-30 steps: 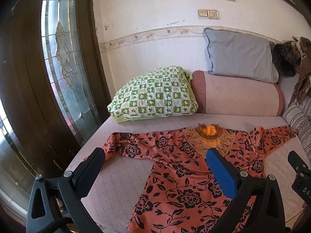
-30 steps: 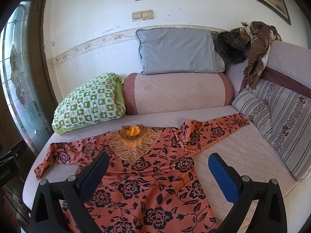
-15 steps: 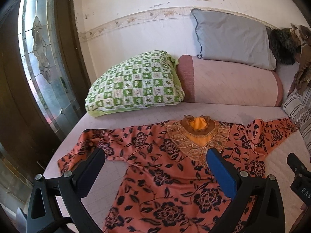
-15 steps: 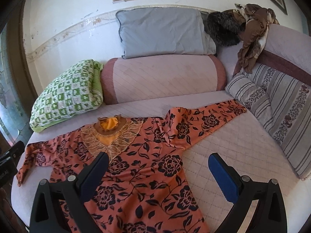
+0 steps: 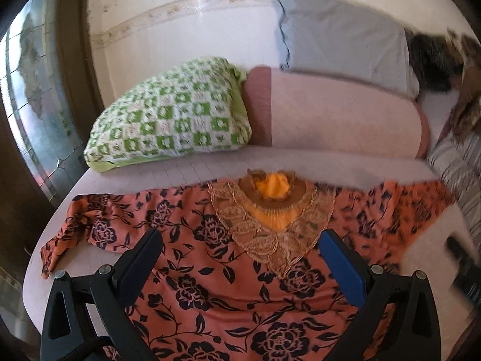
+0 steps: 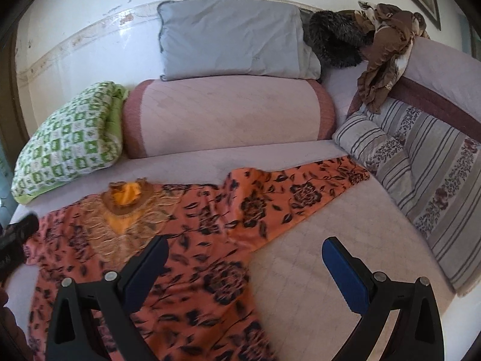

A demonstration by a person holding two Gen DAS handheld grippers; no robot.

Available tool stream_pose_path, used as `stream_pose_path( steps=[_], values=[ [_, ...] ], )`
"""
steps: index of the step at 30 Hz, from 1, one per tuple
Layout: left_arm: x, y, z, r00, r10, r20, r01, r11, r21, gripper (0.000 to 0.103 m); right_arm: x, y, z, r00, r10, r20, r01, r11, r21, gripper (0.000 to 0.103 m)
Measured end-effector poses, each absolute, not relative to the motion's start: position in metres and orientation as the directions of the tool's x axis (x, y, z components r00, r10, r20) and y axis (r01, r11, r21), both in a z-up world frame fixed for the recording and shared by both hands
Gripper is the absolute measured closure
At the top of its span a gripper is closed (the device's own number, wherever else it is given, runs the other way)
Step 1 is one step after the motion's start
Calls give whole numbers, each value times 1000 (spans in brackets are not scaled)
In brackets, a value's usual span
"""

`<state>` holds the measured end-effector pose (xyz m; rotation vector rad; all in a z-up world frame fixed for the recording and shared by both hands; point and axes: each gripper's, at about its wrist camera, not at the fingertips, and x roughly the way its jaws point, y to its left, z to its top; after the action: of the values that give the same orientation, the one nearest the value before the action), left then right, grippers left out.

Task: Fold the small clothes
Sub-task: 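Grasp the sleeve cuff with the right gripper and lift it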

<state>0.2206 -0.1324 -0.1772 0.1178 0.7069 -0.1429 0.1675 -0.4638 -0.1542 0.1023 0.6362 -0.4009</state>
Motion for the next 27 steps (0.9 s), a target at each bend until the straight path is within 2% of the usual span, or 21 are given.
stream_pose_path(
  steps=[6, 11, 13, 14, 15, 16, 18, 20, 25, 26, 27],
  values=[
    [250, -124, -225, 758, -46, -651, 171, 976, 131, 0, 200, -586, -195, 696, -303, -651, 504, 852, 142, 0],
    [278, -113, -259, 760, 14, -650, 140, 973, 184, 0, 222, -720, -249, 727, -162, -667, 574, 677, 461, 1],
    [285, -112, -265, 761, 20, -648, 138, 971, 193, 0, 227, -772, -273, 757, -89, -647, 586, 529, 614, 6],
    [286, -113, -266, 765, 18, -644, 140, 971, 193, 0, 228, -795, -286, 782, -68, -620, 581, 439, 685, 13],
    [287, -114, -267, 770, 15, -638, 144, 970, 197, 0, 229, -810, -295, 803, -58, -593, 568, 374, 733, 14],
    [287, -116, -269, 772, 12, -636, 151, 968, 201, 0, 230, -821, -301, 816, -55, -575, 558, 335, 760, 15],
    [287, -121, -271, 767, -12, -642, 181, 963, 199, 0, 241, -843, -313, 832, -50, -553, 543, 279, 792, 24],
    [286, -127, -273, 768, -22, -640, 195, 960, 201, 0, 249, -853, -313, 842, -74, -534, 532, 267, 803, 25],
    [293, -130, -280, 744, -40, -667, 200, 966, 166, 0, 298, -868, -299, 791, -127, -598, 601, 346, 721, 28],
    [295, -129, -282, 736, -41, -676, 197, 968, 156, 0, 303, -871, -299, 783, -139, -606, 611, 352, 709, 38],
    [296, -128, -283, 730, -39, -682, 192, 970, 151, 0, 309, -873, -298, 758, -167, -630, 641, 363, 676, 64]
  ],
)
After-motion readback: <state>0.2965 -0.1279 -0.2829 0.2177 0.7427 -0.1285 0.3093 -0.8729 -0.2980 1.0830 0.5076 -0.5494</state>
